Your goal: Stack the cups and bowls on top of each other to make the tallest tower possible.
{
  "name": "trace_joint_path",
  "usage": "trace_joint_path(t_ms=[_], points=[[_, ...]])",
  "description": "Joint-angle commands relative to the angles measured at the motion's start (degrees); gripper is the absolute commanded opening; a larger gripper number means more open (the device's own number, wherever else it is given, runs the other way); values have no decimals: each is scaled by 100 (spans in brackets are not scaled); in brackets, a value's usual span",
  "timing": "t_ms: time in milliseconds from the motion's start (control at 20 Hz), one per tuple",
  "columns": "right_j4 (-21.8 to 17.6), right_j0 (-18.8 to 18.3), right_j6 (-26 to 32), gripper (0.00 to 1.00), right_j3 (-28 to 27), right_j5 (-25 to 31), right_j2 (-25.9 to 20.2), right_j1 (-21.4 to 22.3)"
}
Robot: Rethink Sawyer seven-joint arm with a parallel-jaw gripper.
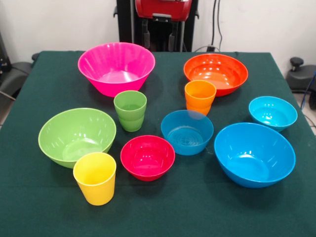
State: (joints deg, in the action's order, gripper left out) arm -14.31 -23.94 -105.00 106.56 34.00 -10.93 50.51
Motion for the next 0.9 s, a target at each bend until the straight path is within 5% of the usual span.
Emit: trace_joint_path(t_ms=[50, 900], points=[[-531, 7, -33, 100, 68, -370, -71, -354], [-922, 115, -170, 100, -384, -985, 87, -1066]])
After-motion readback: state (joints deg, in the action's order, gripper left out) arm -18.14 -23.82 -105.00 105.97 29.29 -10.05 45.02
